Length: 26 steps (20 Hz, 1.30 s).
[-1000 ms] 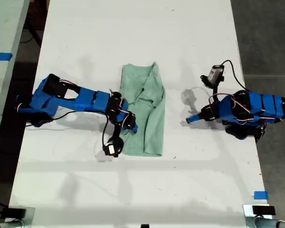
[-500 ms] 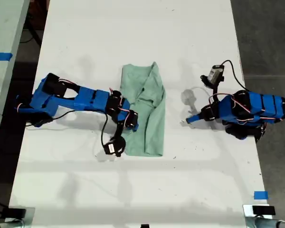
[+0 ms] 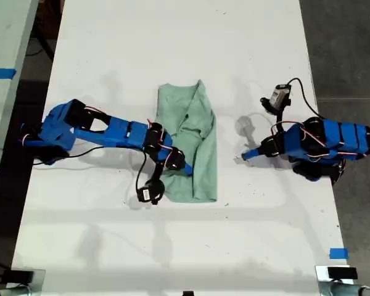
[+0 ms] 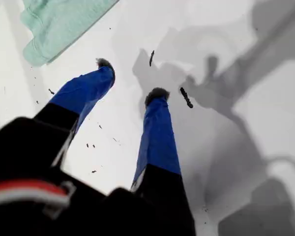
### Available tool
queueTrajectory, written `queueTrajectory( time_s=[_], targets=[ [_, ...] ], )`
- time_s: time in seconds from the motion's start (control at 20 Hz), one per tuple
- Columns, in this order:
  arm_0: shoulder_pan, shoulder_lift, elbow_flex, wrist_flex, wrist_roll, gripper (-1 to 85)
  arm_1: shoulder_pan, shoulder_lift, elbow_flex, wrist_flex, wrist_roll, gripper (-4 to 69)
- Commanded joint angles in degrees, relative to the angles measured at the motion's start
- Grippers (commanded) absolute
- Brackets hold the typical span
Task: Fold t shirt
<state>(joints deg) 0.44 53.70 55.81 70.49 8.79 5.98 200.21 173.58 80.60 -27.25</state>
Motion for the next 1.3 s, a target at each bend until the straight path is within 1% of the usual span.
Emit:
queueTrajectory(
  time_s=[0.0, 0.1, 0.15, 0.3, 0.55, 0.7, 0.75, 0.85, 0.9, 1.05, 1.1, 1.15, 1.2, 1.25],
  targets=[
    [-0.44, 8.70, -3.34, 7.21, -2.20, 21.2, 0.44, 0.62, 2.81, -0.35, -0.26, 17.4],
    [0.35, 15.56, -3.34, 19.25, -8.09, 20.9, 0.70, 0.62, 2.81, -0.35, -0.35, 17.4],
    [1.05, 19.07, -2.99, 23.12, -10.20, 20.4, 0.79, 0.62, 2.81, -0.35, -0.35, 17.5],
    [2.29, 28.21, 3.34, 23.29, -14.50, 18.9, 0.97, 0.62, 2.81, -0.35, -0.26, 17.4],
    [3.43, 25.58, 0.00, 23.20, -15.29, 18.3, 0.88, 0.62, 2.81, -0.35, -0.26, 17.3],
    [3.87, 27.86, 6.50, 23.20, -17.05, 18.7, 0.88, 0.62, 2.81, -0.35, -0.35, 17.3],
    [3.87, 30.67, 12.22, 23.29, -19.16, 18.9, 0.88, 0.62, 2.81, -0.35, -0.44, 17.3],
    [3.96, 40.34, 28.30, 23.20, -26.89, 19.2, 0.70, 0.62, 2.81, -0.35, -0.35, 17.2],
    [4.48, 45.79, 35.60, 22.59, -30.41, 19.1, 0.70, 0.62, 2.81, -0.35, -0.35, 17.1],
    [8.09, 61.00, 52.73, 16.08, -36.91, 17.2, 0.70, 0.62, 2.81, -0.35, -0.44, 17.2],
    [9.40, 67.06, 59.41, 12.22, -38.06, 16.4, 0.70, 0.62, 2.81, -0.35, -0.44, 17.2],
    [10.99, 73.83, 66.71, 7.03, -38.41, 15.7, 0.70, 0.62, 2.81, -0.35, -0.44, 17.1],
    [12.83, 81.39, 74.53, 1.32, -39.64, 14.7, 0.70, 0.62, 2.81, -0.35, -0.35, 17.1],
    [14.41, 89.21, 82.88, -5.71, -39.37, 13.6, 0.70, 0.62, 2.81, -0.35, -0.35, 17.1]
  ],
)
